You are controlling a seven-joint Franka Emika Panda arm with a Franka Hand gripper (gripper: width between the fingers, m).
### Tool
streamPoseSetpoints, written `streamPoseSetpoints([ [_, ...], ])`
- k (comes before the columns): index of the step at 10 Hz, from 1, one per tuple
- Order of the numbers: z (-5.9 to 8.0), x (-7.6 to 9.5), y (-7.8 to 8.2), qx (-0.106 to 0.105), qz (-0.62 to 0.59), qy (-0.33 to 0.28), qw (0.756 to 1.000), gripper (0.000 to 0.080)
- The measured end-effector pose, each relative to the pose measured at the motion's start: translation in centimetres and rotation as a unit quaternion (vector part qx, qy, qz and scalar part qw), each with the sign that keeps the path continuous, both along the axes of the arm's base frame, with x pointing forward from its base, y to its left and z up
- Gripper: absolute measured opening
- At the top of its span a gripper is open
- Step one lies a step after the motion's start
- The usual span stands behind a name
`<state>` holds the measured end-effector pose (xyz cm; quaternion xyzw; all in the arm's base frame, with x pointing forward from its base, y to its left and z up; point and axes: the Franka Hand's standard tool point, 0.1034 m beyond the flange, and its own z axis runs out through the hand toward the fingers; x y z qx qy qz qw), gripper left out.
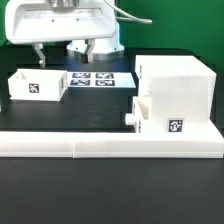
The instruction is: Assemble drawer
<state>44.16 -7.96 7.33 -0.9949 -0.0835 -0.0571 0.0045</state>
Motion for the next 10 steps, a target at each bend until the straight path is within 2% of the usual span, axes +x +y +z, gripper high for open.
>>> streamPoseSetpoints([
  [2,-1.4,-2.1,-0.6,0.01,-0.081,0.009,0.997,0.0649],
  [4,-2.3,-3.3,-1.6,0.021,-0.15,0.009,0.988,0.0649],
  [8,-2.5,-3.3,-1.5,0.019,-0.131,0.01,0.991,0.0649],
  [10,-4.0,-4.9,-2.1,0.014,-0.12,0.015,0.993,0.0649],
])
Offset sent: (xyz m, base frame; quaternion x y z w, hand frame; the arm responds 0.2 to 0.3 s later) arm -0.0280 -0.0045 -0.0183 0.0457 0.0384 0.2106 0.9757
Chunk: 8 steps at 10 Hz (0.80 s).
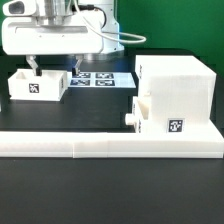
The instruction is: Assemble drawer
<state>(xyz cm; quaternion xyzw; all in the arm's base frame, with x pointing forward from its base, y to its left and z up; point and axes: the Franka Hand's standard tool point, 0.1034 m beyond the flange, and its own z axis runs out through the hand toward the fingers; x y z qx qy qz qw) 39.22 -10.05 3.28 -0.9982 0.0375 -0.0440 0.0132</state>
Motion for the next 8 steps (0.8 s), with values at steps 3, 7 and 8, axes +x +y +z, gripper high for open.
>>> streamPoseSetpoints([
  [3,-2.4,-1.5,0.6,-0.008,0.011,-0.001,1.0,0.0649],
  [7,-2.8,-1.5,1.4,-0.008,0.019,-0.001,1.0,0.0649],
  [8,-2.9,-1.5,1.4,-0.008,0.02,-0.001,1.0,0.0535],
])
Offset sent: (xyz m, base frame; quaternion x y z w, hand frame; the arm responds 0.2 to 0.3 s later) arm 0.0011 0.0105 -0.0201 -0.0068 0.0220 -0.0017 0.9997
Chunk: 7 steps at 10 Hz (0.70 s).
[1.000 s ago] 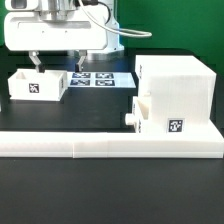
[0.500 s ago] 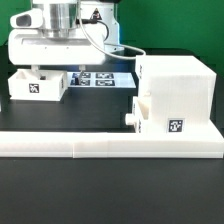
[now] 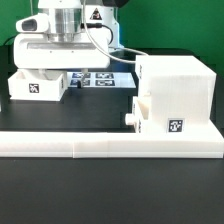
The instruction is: Assemble drawer
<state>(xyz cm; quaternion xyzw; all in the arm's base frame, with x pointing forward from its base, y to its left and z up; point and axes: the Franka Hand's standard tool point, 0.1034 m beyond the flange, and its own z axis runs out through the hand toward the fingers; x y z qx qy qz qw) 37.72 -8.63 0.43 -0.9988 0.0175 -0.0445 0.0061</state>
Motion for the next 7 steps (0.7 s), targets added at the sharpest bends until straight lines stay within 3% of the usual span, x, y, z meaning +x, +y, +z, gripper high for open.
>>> streamPoseSetpoints([
  [1,0.0,0.0,0.0,0.0,0.0,0.0,1.0,0.0388],
  [2,0.0,0.0,0.0,0.0,0.0,0.0,1.0,0.0388],
  [3,0.0,0.0,0.0,0.0,0.0,0.0,1.0,0.0212],
  [4,0.0,0.0,0.0,0.0,0.0,0.0,1.0,0.0212],
  [5,0.0,0.0,0.0,0.0,0.0,0.0,1.0,0.0042],
  [7,0.0,0.0,0.0,0.0,0.0,0.0,1.0,0.0042],
])
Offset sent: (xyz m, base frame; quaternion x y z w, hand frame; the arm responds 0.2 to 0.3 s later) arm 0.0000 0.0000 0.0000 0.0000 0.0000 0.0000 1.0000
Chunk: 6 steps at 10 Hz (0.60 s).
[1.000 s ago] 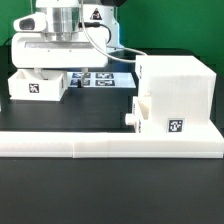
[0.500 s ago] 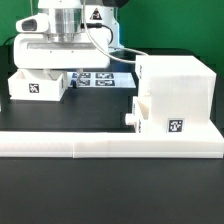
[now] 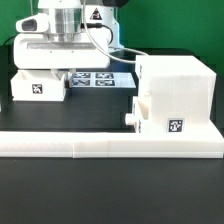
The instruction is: Assemble drawer
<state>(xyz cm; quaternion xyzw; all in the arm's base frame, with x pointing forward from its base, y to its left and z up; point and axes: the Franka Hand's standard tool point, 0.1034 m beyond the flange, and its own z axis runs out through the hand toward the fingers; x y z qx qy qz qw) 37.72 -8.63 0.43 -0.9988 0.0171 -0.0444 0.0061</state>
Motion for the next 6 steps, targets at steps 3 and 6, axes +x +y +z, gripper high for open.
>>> streamPoseSetpoints([
  [3,0.0,0.0,0.0,0.0,0.0,0.0,1.0,0.0042],
  [6,1.0,0.8,1.2,0.009,0.014,0.008,1.0,0.0042],
])
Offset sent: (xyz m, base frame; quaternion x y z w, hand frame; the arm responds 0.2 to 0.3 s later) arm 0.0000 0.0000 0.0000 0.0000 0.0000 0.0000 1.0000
